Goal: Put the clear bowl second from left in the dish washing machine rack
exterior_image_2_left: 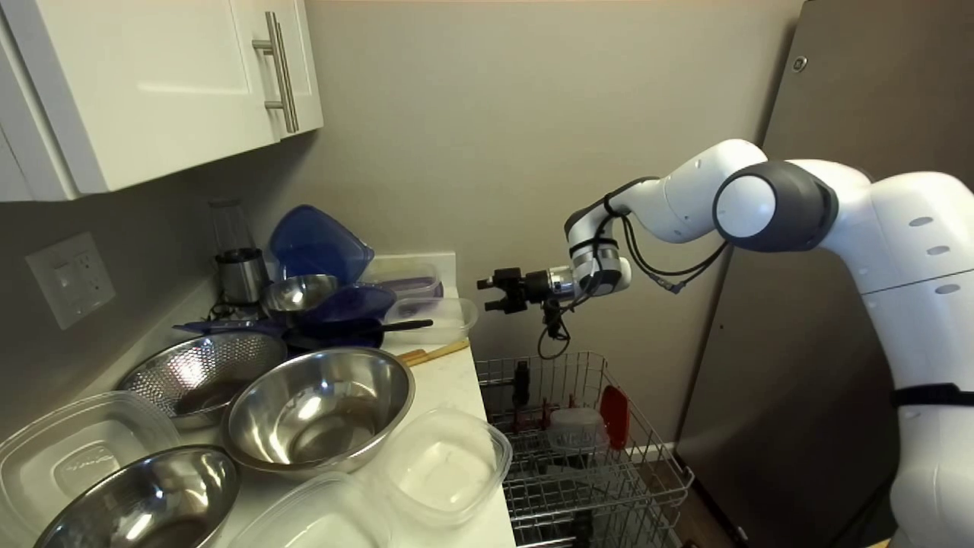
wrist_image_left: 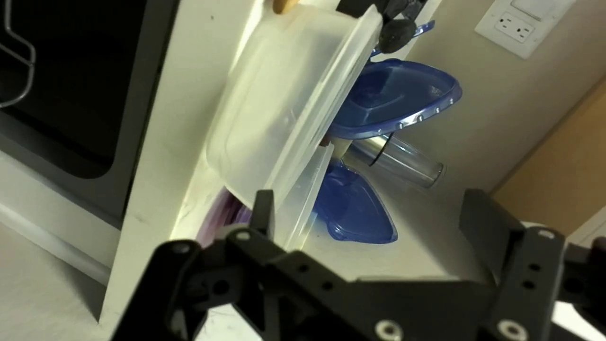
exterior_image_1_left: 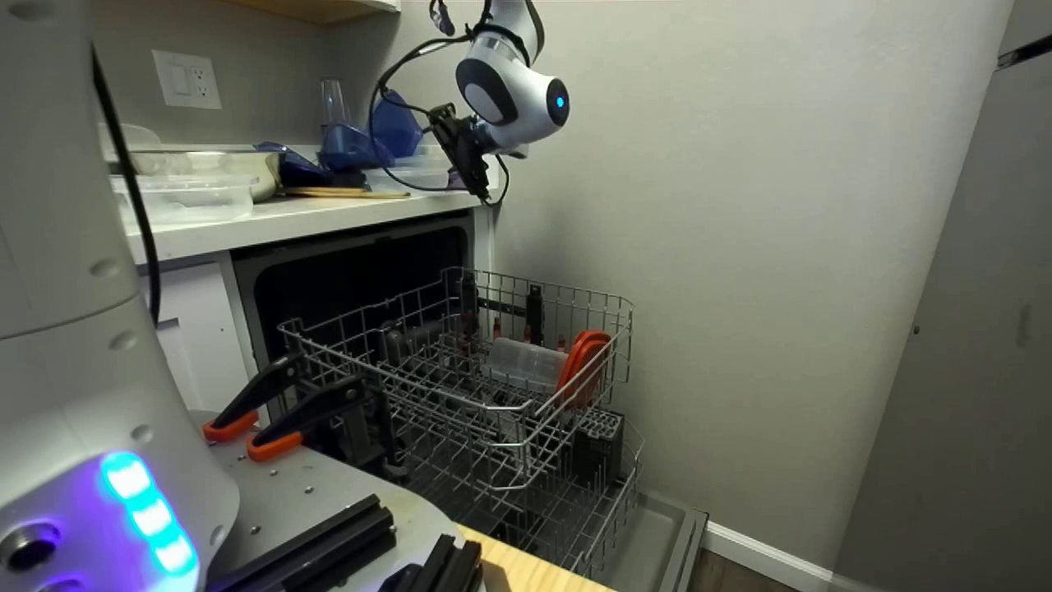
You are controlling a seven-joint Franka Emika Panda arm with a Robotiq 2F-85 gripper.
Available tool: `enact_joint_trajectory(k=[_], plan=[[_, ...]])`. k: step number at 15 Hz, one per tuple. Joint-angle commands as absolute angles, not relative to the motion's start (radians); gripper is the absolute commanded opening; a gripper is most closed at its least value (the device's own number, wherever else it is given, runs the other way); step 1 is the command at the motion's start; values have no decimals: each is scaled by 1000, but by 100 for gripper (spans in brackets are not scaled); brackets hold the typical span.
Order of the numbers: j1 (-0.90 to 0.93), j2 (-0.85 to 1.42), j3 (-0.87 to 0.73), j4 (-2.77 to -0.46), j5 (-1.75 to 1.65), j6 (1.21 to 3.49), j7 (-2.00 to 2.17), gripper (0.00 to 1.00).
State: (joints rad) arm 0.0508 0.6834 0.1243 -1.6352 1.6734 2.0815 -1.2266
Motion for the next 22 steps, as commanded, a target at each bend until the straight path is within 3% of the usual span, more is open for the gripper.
enact_joint_trajectory(k=[1, 22], plan=[[41, 736, 124, -1599, 1746, 1986, -1222, 100], [12, 888, 92, -1584, 1931, 1660, -1159, 100]])
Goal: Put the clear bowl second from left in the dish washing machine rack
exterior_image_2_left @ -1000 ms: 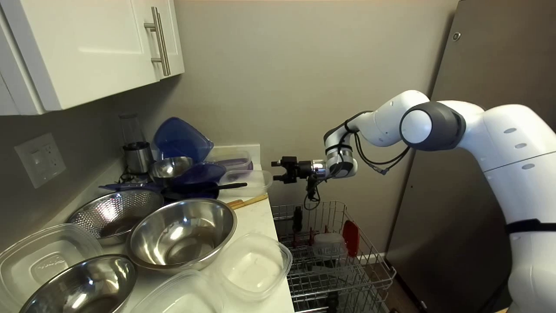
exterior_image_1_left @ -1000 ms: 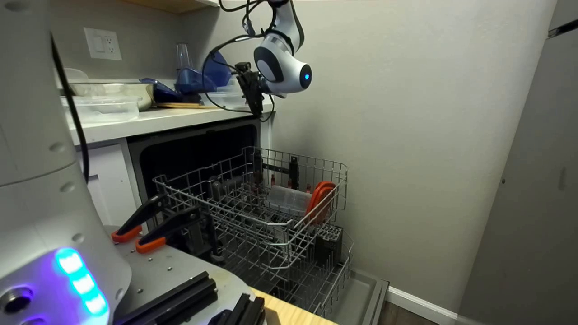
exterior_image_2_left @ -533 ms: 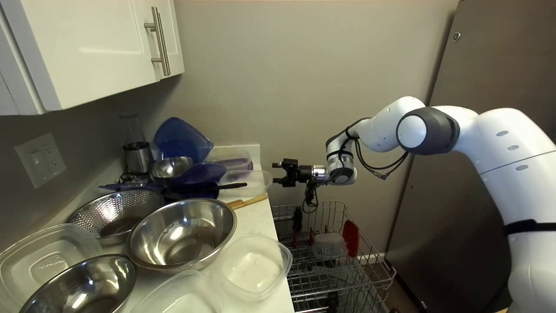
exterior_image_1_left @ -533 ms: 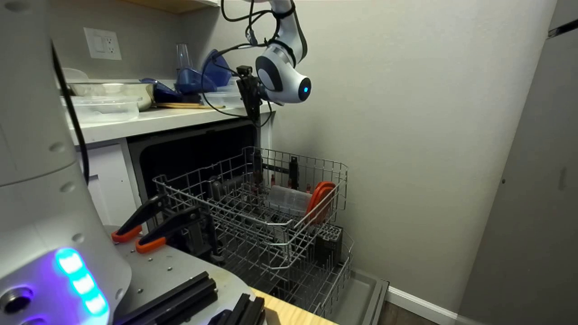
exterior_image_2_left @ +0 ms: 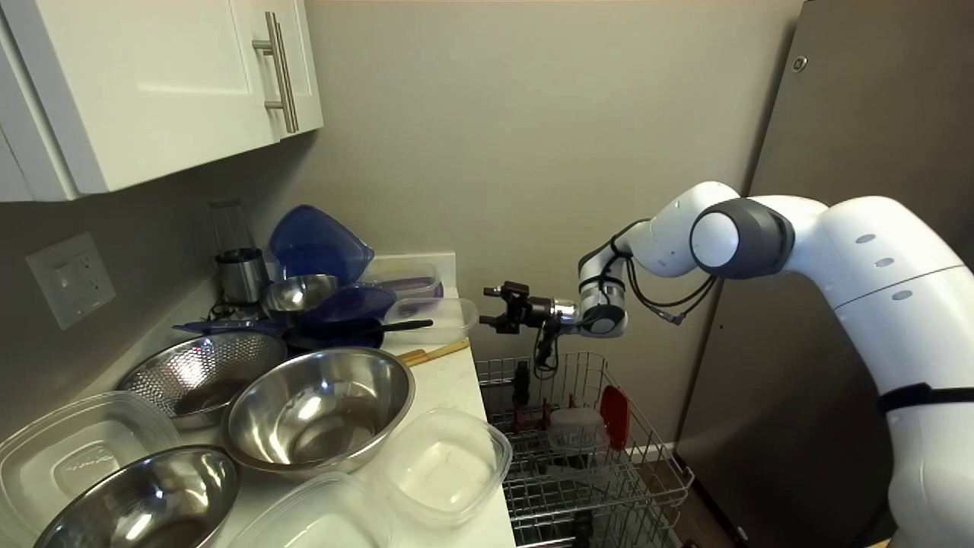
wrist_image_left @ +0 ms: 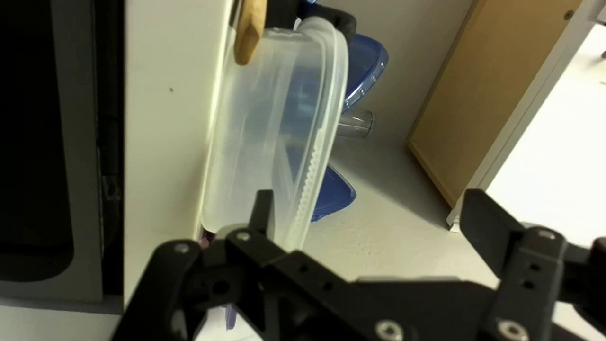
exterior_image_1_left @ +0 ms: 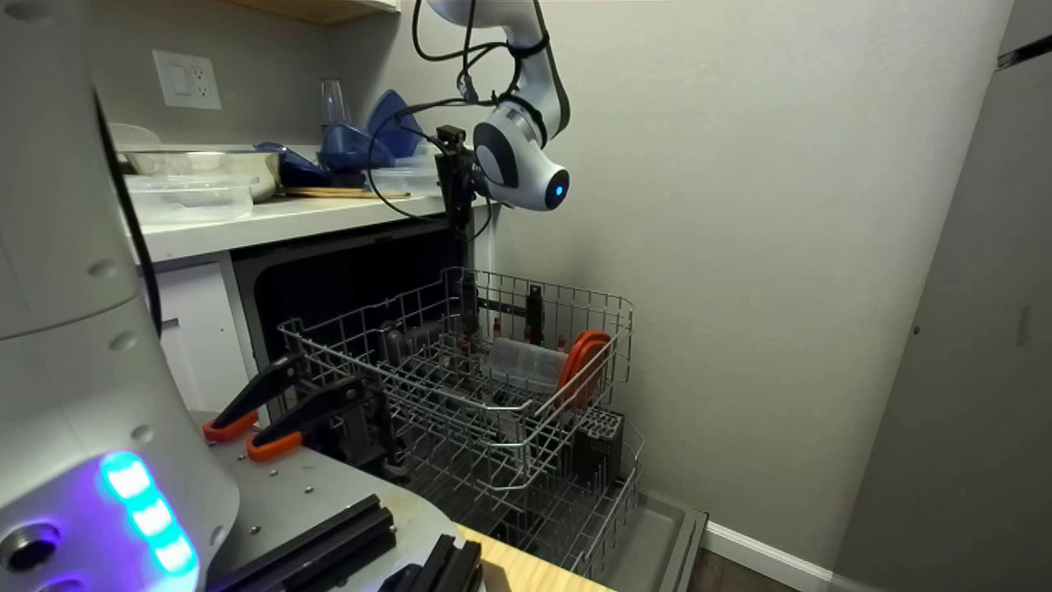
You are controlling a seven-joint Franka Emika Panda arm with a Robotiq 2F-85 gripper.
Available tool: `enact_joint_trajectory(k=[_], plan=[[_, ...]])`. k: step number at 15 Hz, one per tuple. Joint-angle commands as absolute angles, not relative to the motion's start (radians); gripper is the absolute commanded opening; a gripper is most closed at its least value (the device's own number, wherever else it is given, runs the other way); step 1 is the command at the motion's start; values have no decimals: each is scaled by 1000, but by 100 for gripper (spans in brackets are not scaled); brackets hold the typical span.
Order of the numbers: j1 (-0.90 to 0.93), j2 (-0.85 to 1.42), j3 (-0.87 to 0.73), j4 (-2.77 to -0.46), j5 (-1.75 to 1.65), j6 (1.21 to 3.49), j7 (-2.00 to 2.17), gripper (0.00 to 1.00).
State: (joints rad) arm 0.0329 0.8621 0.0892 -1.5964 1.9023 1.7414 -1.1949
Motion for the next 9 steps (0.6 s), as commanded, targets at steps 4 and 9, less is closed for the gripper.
enact_joint_trajectory(k=[4, 9], plan=[[8, 921, 89, -1572, 1942, 1570, -1136, 100], [25, 957, 90, -1544, 1942, 1534, -1111, 100]])
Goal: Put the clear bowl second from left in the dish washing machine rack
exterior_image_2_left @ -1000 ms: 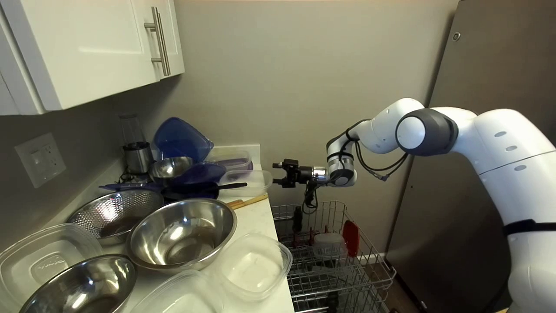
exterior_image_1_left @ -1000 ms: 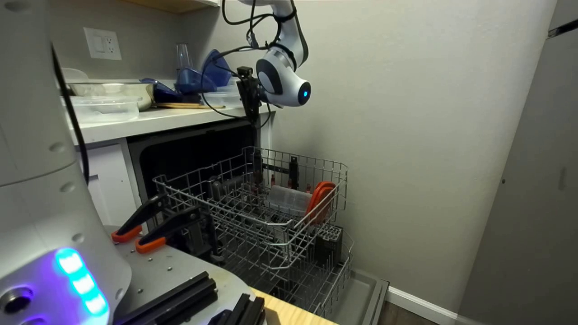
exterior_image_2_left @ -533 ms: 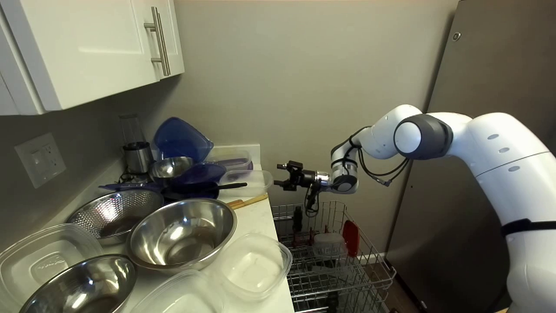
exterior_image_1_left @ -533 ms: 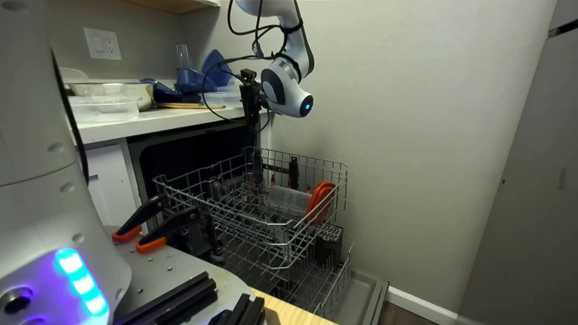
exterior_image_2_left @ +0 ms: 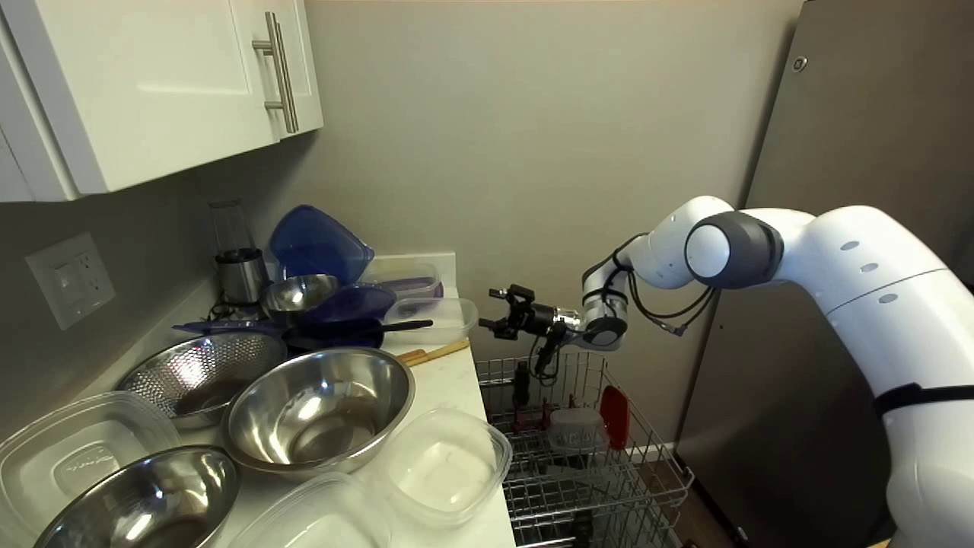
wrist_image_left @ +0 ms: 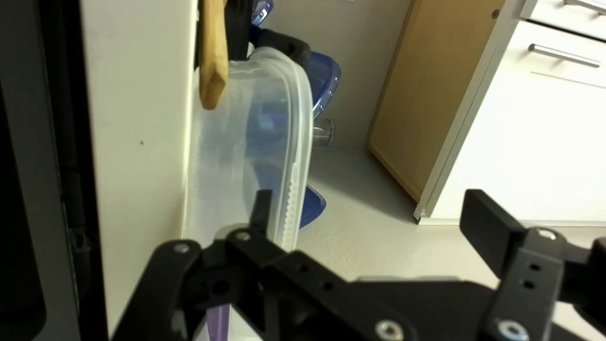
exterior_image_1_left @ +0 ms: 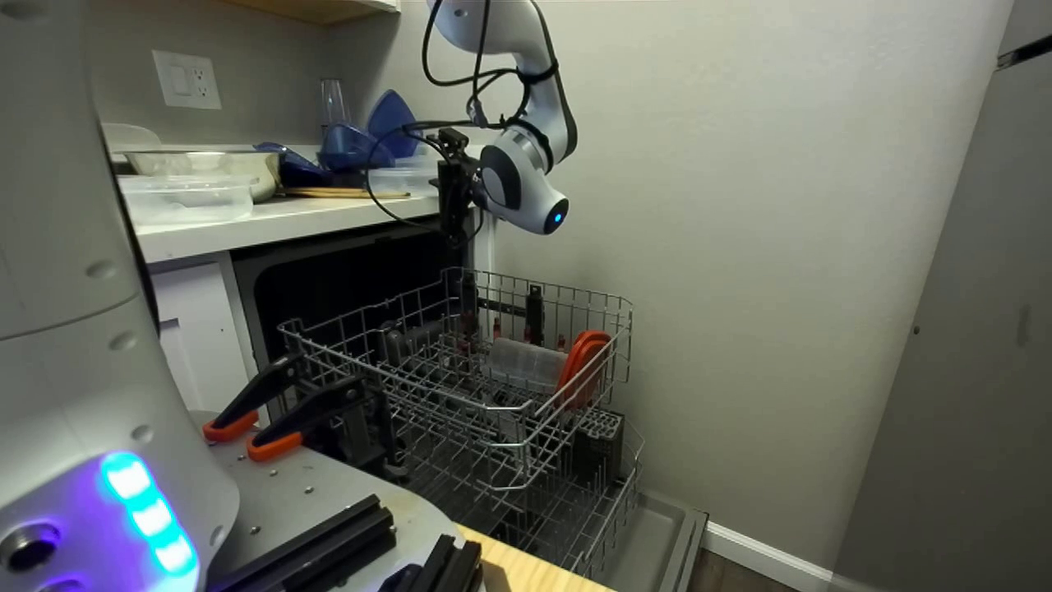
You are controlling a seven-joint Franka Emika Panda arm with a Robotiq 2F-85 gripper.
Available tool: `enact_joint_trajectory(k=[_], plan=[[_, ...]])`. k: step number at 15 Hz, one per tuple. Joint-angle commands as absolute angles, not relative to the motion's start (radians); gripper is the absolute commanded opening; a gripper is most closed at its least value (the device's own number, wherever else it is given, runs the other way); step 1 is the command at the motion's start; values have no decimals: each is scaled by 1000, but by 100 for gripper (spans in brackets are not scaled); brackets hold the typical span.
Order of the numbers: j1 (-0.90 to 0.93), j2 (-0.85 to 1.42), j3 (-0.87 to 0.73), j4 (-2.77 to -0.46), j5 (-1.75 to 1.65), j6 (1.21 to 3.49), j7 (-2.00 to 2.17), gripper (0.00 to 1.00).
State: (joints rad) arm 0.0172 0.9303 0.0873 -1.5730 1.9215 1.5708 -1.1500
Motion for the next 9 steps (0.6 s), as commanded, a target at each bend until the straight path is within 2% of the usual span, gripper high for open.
enact_joint_trajectory(k=[1, 9], plan=[[25, 963, 93, -1537, 1943, 1526, -1109, 100], [16, 1022, 107, -1481, 1987, 1428, -1111, 100]])
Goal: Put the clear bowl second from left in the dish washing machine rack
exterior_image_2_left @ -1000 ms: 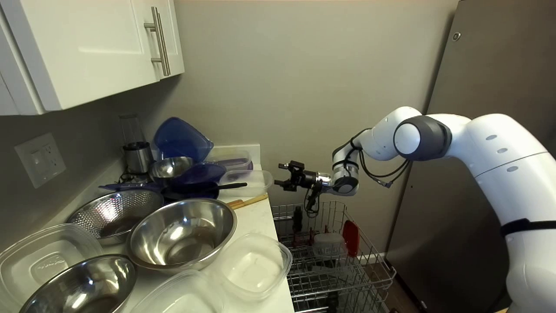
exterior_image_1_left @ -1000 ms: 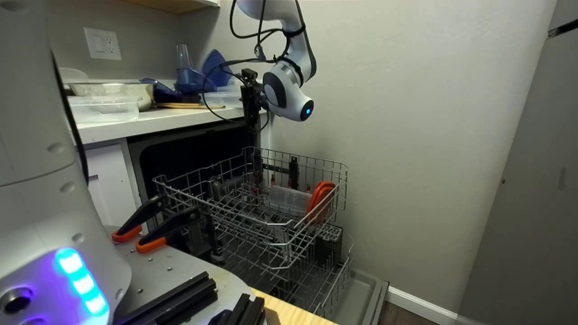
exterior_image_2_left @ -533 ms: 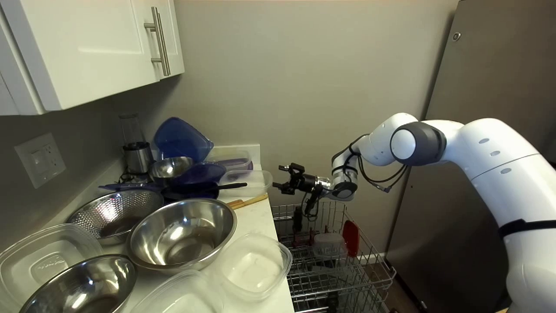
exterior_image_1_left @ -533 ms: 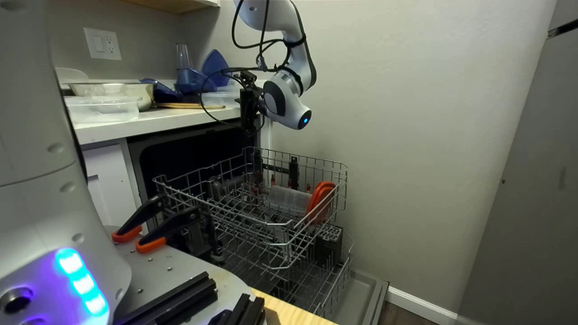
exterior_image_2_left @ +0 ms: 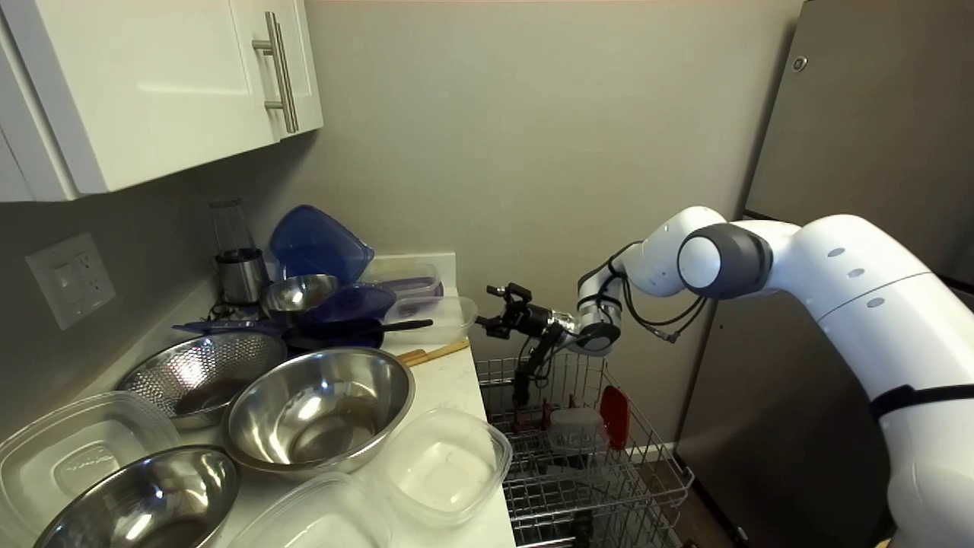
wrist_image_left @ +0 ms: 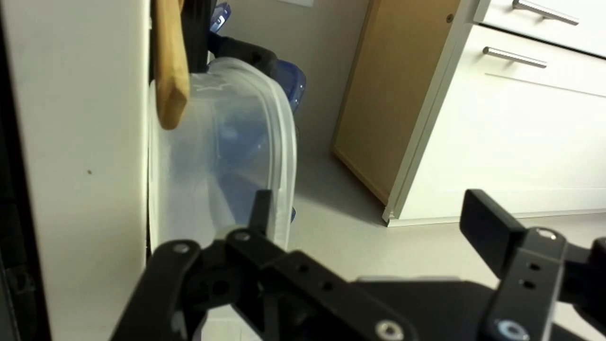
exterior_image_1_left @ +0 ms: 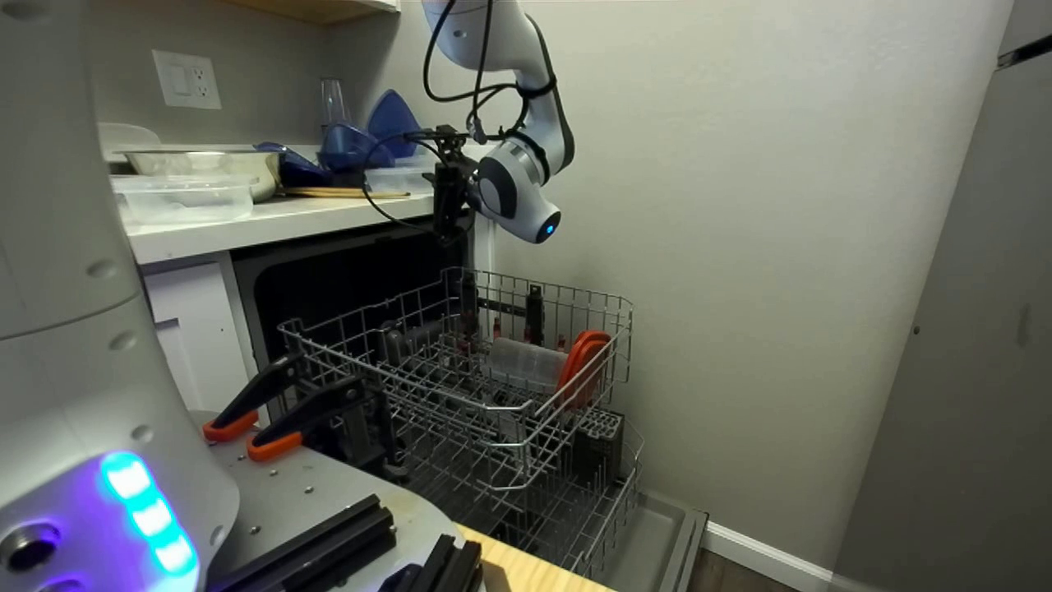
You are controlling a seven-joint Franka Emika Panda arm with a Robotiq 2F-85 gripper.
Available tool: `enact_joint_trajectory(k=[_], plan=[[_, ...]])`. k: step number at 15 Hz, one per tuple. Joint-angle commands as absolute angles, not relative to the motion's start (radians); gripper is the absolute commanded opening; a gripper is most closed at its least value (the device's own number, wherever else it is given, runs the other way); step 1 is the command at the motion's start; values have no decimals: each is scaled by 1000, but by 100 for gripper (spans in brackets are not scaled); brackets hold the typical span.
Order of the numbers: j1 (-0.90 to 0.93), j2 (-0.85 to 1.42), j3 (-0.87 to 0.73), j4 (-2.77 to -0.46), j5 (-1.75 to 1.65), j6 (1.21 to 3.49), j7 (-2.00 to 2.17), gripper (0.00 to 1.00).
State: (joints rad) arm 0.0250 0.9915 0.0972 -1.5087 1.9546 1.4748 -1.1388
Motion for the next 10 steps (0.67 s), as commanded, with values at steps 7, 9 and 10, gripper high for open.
enact_joint_trajectory(k=[7, 9, 10], plan=[[18, 1063, 111, -1448, 2004, 1374, -1113, 70], [17, 1070, 111, -1442, 2005, 1363, -1112, 55], [17, 1072, 111, -1440, 2006, 1360, -1113, 49]])
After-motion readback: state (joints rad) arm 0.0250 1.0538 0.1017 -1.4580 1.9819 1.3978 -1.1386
